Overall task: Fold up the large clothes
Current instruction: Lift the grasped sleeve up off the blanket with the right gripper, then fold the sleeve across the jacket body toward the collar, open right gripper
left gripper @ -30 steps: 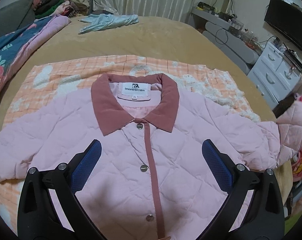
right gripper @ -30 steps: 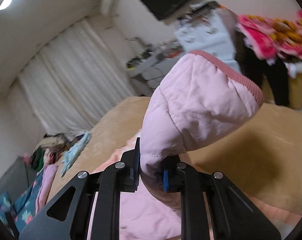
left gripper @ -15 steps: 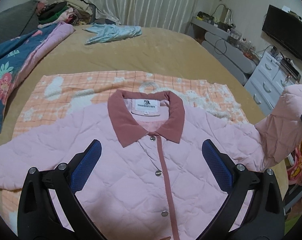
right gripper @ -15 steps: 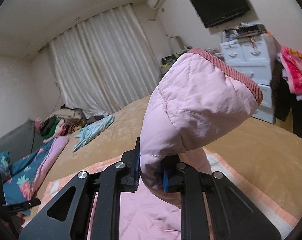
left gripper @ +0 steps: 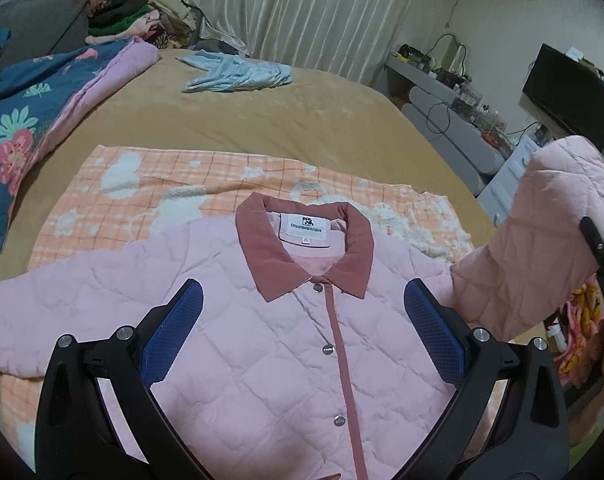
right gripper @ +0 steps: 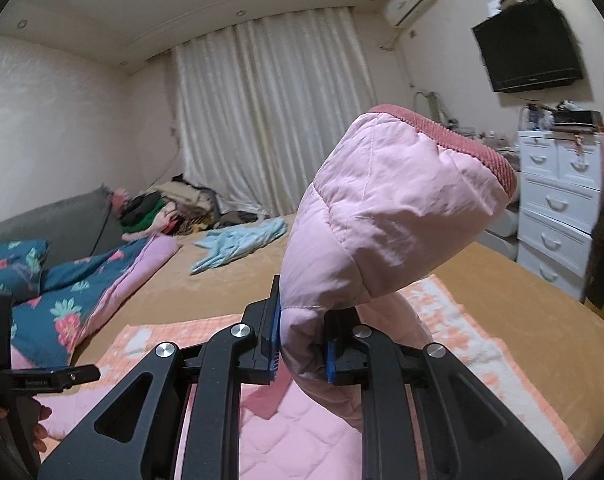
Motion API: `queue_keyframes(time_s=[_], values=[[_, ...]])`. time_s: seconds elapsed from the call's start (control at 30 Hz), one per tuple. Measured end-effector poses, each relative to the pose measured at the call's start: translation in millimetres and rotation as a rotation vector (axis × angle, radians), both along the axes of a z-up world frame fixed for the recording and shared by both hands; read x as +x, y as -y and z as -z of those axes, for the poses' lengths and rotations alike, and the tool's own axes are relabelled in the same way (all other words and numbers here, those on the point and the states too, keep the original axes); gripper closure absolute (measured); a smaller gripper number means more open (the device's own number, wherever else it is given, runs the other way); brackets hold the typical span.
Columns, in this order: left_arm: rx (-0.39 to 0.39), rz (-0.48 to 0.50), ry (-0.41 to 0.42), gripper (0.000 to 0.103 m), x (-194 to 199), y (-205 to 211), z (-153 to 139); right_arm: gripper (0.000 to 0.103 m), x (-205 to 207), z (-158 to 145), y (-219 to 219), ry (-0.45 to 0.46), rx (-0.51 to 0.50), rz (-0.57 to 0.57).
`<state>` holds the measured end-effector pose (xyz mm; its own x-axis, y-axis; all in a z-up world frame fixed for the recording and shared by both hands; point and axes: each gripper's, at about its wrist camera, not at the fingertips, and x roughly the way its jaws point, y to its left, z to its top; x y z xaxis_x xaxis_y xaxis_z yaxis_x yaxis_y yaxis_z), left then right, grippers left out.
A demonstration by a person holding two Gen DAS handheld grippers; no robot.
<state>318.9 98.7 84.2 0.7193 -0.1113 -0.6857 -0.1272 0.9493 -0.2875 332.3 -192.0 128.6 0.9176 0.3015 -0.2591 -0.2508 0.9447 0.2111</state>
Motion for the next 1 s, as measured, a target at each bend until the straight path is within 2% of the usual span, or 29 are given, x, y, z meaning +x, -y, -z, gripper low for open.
queue_keyframes(time_s=[0.33,0.6,0.87,1.0], values=[[-0.038,-0.032,-0.005,0.009,-13,-30,11,0.087,-3,18,-63,-0.027,-0.083,-0.072],[-0.016,-0.074,0.001,0.009,-31,-52,25,0.087,-6,54,-114,-0.068,-0.153,-0.15],[-0.078,-0.085,-0.008,0.009,-40,-76,48,0.087,-8,91,-156,-0.113,-0.235,-0.195],[-0.138,-0.086,-0.01,0.009,-41,-87,57,0.087,-7,107,-172,-0.131,-0.283,-0.213]])
